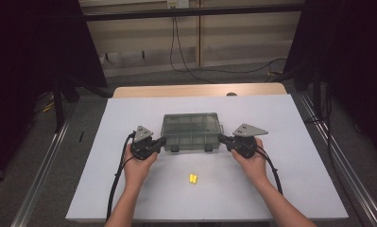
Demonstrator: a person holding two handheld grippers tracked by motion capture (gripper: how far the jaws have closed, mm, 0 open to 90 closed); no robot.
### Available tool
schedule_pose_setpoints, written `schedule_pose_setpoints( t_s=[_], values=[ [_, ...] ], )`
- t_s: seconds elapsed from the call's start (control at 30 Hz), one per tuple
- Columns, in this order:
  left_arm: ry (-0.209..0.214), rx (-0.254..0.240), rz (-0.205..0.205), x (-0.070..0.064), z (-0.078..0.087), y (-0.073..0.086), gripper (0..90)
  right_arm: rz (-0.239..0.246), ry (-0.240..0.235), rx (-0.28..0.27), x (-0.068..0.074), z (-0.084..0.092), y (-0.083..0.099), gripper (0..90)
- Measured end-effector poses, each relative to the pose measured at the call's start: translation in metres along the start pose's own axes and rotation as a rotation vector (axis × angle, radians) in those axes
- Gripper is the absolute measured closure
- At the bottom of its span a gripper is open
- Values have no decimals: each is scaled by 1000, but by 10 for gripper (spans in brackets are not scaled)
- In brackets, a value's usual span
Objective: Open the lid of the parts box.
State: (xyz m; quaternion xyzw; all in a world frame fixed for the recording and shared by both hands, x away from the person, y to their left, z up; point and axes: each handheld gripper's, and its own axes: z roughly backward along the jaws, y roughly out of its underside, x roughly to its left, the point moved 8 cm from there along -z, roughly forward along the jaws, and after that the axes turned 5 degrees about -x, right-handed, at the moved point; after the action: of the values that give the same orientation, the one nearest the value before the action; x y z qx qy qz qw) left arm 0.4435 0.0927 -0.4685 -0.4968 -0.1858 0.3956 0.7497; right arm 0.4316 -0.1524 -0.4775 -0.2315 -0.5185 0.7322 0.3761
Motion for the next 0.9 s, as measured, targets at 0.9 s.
schedule_pose_setpoints(
  t_s=[0.9],
  values=[
    [-110, -38, -4, 18, 3, -15, 733, 68, 32, 7, 6, -6, 8, 900]
  ],
)
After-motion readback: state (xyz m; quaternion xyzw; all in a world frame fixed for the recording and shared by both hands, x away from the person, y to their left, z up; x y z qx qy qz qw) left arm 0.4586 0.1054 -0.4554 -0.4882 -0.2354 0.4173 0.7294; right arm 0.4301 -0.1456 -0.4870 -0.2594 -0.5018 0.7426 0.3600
